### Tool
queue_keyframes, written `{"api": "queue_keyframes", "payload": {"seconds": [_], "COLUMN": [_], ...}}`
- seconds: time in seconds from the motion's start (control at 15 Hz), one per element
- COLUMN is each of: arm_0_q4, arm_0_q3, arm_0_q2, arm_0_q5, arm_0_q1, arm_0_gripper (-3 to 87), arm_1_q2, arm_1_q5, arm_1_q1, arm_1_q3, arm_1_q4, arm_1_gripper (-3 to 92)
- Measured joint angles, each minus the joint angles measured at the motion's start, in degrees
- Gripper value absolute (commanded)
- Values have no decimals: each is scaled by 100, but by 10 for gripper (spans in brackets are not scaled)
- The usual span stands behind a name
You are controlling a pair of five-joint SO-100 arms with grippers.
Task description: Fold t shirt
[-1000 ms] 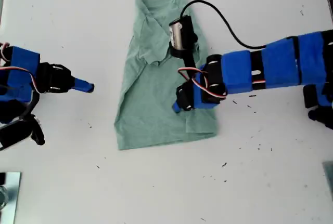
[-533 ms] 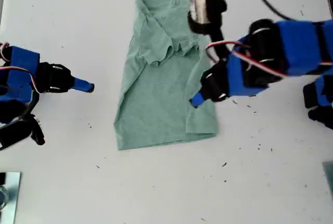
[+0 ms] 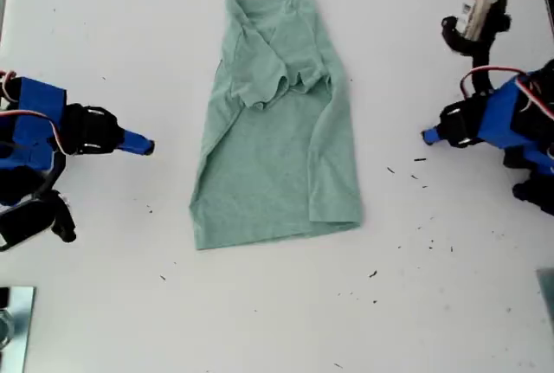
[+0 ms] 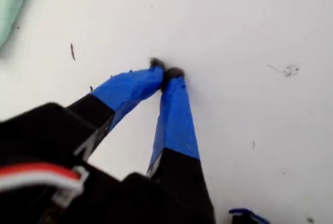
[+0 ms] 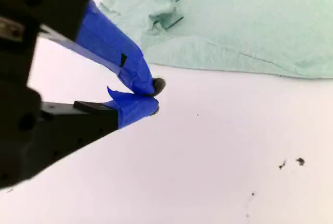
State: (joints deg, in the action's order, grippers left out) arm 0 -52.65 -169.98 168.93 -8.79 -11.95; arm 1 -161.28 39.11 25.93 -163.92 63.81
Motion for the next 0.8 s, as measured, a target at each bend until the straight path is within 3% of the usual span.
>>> {"api": "queue_keyframes", "payload": {"seconds": [0.27, 0.53, 0.67, 0.8], "arm_0_q4": [-1687, -3050, -3366, -3489], "arm_0_q3": [3085, 7189, 8060, 8253], "arm_0_q2": [-2276, -5563, -6381, -6398], "arm_0_q5": [1011, 1195, 1187, 1169], "arm_0_q1": [888, 1846, 1978, 1969], "arm_0_gripper": [-2, -2, 288, 347], "arm_1_q2": [141, 141, 105, 18], "arm_1_q5": [88, 97, 97, 97], "arm_1_q1": [185, 211, 211, 211], "arm_1_q3": [-35, -44, -79, -123], "arm_1_q4": [-237, -255, -255, -255], "arm_1_gripper": [24, 24, 24, 24]}}
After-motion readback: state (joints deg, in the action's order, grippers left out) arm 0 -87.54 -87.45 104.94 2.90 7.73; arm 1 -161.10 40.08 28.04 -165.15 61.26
